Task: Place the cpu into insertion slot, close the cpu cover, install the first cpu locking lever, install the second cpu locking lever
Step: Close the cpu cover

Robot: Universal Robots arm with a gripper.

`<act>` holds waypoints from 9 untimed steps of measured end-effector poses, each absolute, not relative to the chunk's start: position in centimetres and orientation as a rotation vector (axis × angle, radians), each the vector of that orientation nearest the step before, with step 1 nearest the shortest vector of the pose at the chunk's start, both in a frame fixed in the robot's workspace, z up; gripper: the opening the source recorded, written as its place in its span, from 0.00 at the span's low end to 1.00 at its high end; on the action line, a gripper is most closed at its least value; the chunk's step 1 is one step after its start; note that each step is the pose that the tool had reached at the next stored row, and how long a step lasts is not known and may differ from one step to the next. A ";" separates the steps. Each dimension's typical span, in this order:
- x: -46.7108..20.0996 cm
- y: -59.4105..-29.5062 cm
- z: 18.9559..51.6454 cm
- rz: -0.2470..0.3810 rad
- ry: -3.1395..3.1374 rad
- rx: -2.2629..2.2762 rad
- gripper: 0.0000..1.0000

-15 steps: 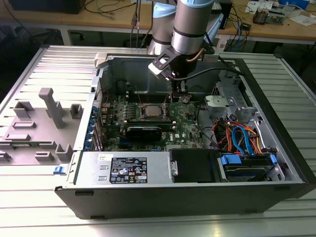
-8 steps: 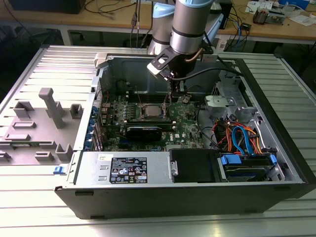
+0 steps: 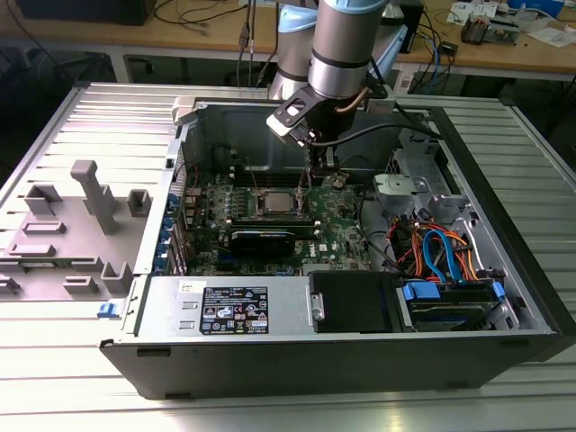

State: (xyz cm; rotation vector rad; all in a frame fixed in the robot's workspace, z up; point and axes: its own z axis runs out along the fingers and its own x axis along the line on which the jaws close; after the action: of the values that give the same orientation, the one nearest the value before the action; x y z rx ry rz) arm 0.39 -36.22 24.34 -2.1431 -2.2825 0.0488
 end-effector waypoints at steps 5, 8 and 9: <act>0.3 -36.2 24.3 0.049 -2.283 -2.143 0.11; 0.2 -36.2 24.3 0.049 -2.282 -2.143 0.11; 0.2 -36.2 24.3 0.049 -2.282 -2.143 0.11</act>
State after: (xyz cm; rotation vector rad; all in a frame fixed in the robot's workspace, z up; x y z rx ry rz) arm 0.20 -36.22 24.34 -2.1431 -2.2825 0.0488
